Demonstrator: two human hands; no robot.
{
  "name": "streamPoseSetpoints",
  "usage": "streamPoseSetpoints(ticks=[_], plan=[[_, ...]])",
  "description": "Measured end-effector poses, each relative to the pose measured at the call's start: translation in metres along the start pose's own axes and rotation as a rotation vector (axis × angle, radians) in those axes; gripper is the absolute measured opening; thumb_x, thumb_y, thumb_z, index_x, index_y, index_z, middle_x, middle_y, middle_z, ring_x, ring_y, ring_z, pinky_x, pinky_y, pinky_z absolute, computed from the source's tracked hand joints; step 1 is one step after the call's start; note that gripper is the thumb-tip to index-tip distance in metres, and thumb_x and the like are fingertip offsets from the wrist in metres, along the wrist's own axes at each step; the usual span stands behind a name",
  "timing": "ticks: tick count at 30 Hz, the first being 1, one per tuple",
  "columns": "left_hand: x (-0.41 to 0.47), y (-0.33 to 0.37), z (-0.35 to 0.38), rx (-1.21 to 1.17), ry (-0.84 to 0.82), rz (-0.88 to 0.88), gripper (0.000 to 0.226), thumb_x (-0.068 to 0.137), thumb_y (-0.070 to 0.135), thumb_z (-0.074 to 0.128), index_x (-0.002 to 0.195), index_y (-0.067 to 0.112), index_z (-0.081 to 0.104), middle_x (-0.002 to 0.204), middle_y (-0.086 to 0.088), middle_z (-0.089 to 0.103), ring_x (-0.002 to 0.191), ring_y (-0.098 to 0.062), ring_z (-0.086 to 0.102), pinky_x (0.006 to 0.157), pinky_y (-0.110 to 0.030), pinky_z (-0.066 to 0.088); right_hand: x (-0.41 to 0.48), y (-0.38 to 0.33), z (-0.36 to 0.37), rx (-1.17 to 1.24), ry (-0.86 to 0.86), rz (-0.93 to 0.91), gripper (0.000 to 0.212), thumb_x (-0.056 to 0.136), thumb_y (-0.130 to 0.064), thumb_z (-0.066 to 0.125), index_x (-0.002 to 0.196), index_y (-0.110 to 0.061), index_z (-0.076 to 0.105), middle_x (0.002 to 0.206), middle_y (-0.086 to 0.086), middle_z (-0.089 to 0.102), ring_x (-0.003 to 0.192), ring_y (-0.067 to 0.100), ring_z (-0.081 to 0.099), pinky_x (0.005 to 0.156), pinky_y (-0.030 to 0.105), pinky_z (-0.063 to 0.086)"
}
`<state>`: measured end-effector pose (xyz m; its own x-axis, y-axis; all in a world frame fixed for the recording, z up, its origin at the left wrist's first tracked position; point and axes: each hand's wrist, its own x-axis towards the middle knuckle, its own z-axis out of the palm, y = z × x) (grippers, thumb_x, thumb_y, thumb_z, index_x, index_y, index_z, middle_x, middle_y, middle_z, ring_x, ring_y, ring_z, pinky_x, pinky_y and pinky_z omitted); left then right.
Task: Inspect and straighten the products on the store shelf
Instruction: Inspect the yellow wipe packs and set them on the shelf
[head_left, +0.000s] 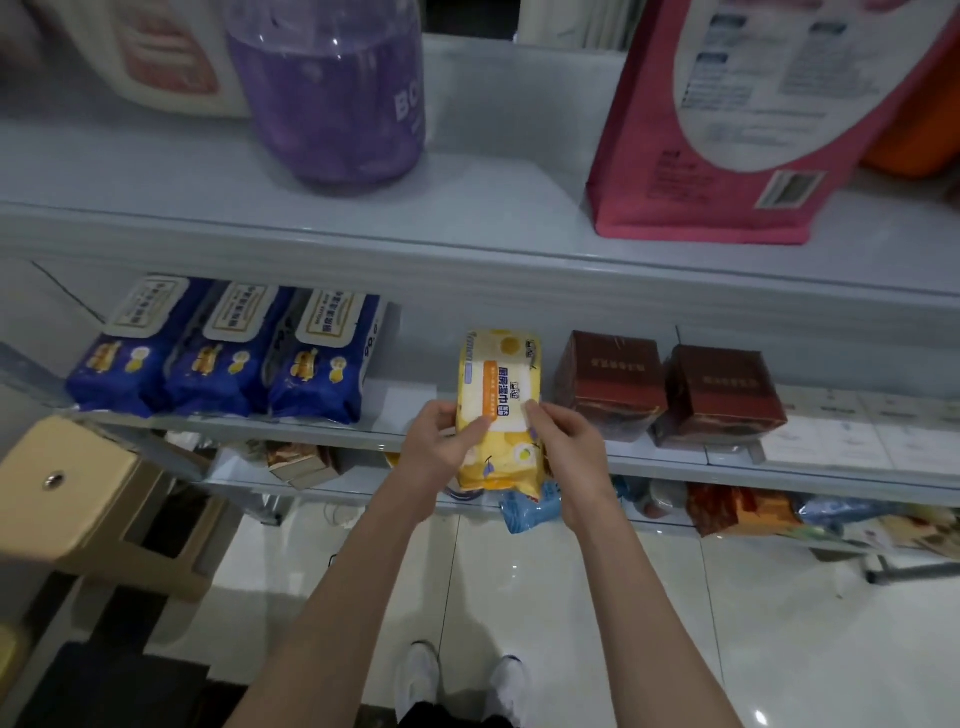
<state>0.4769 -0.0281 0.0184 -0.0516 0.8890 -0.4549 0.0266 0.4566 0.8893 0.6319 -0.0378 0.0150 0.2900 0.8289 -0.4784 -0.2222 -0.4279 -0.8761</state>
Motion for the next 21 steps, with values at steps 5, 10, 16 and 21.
streamPoseSetpoints(ticks=[5,10,16,21], plan=[[-0.025,0.014,-0.005,-0.044,-0.038,0.018,0.041,0.087,0.013,0.079,0.121,0.012,0.056,0.108,0.004,0.067,0.079,-0.003,0.071,0.055,-0.019,0.056,-0.02,-0.008,-0.007,0.008,-0.085,-0.026,0.046,0.093,-0.031,0.077,0.131,-0.009,0.063,0.118,0.005,0.075,0.096,0.018,0.077,0.064,0.024,0.059],[-0.048,0.014,-0.008,-0.069,-0.055,0.078,0.048,0.084,0.012,0.082,0.125,0.015,0.056,0.12,0.001,0.068,0.1,-0.016,0.071,0.067,-0.028,0.061,-0.04,-0.008,-0.019,0.021,-0.166,-0.078,0.04,0.094,-0.025,0.075,0.131,-0.012,0.066,0.116,0.007,0.076,0.096,0.022,0.078,0.068,0.029,0.061],[-0.071,0.009,-0.016,-0.063,-0.091,0.118,0.065,0.084,0.008,0.082,0.139,0.026,0.053,0.13,0.002,0.065,0.107,-0.02,0.072,0.086,-0.047,0.063,-0.063,-0.002,-0.025,0.035,-0.245,-0.141,0.04,0.096,-0.019,0.072,0.135,-0.019,0.064,0.123,0.003,0.075,0.102,0.017,0.076,0.071,0.027,0.061],[-0.087,0.009,-0.025,-0.082,-0.073,0.146,0.047,0.092,0.014,0.075,0.134,0.024,0.058,0.125,0.005,0.067,0.092,-0.011,0.076,0.066,-0.026,0.061,-0.084,-0.002,-0.023,0.035,-0.262,-0.198,0.036,0.096,-0.01,0.07,0.13,-0.023,0.065,0.119,-0.004,0.075,0.098,0.012,0.076,0.069,0.024,0.061]])
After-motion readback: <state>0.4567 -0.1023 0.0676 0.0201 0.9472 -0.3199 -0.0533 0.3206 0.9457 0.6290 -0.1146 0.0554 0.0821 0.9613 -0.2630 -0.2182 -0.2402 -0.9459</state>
